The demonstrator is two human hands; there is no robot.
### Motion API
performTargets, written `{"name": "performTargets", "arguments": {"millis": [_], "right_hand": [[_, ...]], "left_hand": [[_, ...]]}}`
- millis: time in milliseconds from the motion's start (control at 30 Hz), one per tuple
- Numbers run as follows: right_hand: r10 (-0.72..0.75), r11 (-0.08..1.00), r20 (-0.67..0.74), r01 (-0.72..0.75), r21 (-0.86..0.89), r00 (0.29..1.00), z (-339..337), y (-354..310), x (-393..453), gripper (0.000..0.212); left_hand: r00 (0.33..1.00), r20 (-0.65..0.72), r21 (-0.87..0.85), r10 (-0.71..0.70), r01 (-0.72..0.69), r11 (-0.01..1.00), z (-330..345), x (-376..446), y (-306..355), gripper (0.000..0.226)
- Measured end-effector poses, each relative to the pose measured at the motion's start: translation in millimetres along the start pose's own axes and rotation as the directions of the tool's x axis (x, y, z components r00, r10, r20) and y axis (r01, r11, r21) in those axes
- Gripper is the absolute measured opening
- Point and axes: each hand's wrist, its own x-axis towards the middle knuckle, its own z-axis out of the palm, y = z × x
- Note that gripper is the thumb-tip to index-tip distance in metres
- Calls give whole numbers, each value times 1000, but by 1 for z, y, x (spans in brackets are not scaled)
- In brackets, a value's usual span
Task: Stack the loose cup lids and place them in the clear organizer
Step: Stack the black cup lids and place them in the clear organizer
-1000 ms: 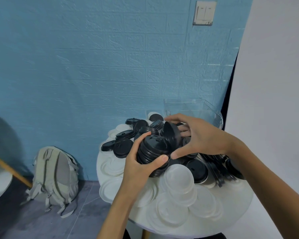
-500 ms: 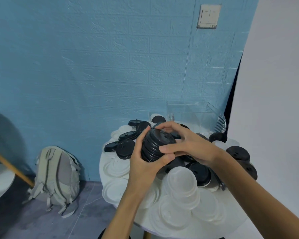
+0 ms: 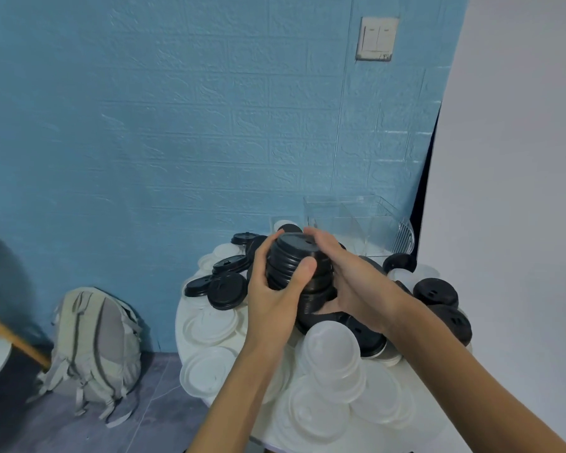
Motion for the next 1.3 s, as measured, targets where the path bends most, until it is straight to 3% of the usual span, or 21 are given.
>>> {"name": "performTargets", "arguments": {"millis": [100,200,700,967,1067,1300], "right_hand": [[-59,998,-173,64,21,983,0,-2,4,29],[-108,993,-255,115,11,961,-3,-10,10,27],[-88,994,-228,69,-89,970,-53,-43,79,31],[-104,993,-298,114,15,949,-88,-88,165,35],[-22,991,-303,60,117,953,-97,-109,194,50],[252,963,-244,-217,162,936,-128,-180,224,41]], "left_hand": [[999,48,-4,-17,18,1000,10,9,3,61],[991,111,-3,-69,70,998,15,21,5,65],[889,312,1,-335,353,936,19,122,1,61],[902,199,-29,-384,397,917,62,235,-4,47],[907,176,8,-382,386,922,74,275,3,41],[865,138,62,-483,479,876,98,341,19,52]]}}
